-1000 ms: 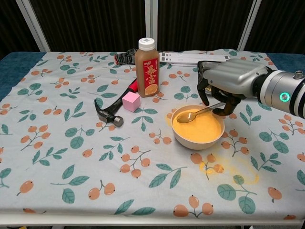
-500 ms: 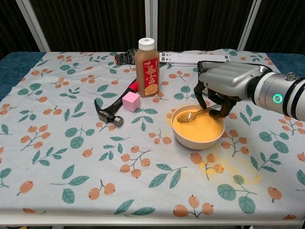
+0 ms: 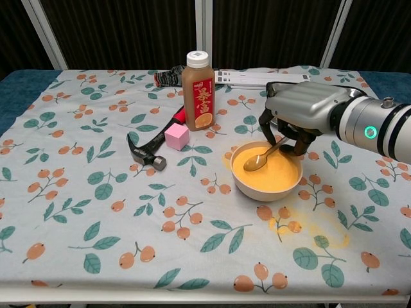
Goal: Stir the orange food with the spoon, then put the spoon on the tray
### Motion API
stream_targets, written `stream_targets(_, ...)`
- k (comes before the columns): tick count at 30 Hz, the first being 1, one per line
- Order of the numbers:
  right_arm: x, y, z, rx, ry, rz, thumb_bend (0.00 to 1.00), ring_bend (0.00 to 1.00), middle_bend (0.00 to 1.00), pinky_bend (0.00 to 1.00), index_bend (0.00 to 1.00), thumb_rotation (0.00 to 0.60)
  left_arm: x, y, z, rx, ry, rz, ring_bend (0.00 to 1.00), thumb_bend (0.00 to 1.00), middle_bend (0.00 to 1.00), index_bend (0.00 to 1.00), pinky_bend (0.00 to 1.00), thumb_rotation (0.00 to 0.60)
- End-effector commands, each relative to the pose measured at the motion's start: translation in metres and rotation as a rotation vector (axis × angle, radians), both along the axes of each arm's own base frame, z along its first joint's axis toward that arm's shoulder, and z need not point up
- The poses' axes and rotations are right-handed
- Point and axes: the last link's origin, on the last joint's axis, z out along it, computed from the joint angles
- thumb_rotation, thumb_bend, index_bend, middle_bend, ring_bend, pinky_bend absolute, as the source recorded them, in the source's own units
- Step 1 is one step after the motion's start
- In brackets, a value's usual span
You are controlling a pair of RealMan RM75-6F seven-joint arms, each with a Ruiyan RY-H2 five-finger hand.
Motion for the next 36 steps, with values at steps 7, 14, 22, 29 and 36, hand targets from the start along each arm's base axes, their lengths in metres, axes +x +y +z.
stream_targets(7,0.008,0.0,0.017,-0.089,0.109,0.187,0.37,0.74,0.83,0.93,0.64,0.6,0.001,-0.001,0.001,0.006,0.0,-0.004,0.11,0.06,0.14,0.19,0.15,0.6)
stream_targets(14,0.009,-0.005,0.027,-0.164,0.353,0.421,0.37,0.73,0.83,0.92,0.66,0.6,0.003,-0.002,0.0,0.01,-0.009,-0.008,0.11,0.06,0.14,0.19,0.15,0.6)
stream_targets(22,0.01,-0.006,0.022,-0.179,0.53,0.585,0.37,0.73,0.84,0.91,0.69,0.6,0.002,-0.005,0.0,0.013,-0.013,0.0,0.11,0.06,0.14,0.19,0.15,0.6)
stream_targets(29,0.014,0.0,0.007,-0.164,0.561,0.637,0.37,0.73,0.84,0.9,0.7,0.6,0.0,-0.006,0.0,0.016,-0.019,0.002,0.11,0.06,0.14,0.19,0.15,0.6)
stream_targets(36,0.02,0.006,-0.009,-0.143,0.561,0.658,0.37,0.73,0.84,0.9,0.7,0.6,-0.003,-0.009,-0.001,0.016,-0.024,0.014,0.11,0.06,0.14,0.19,0.15,0.6)
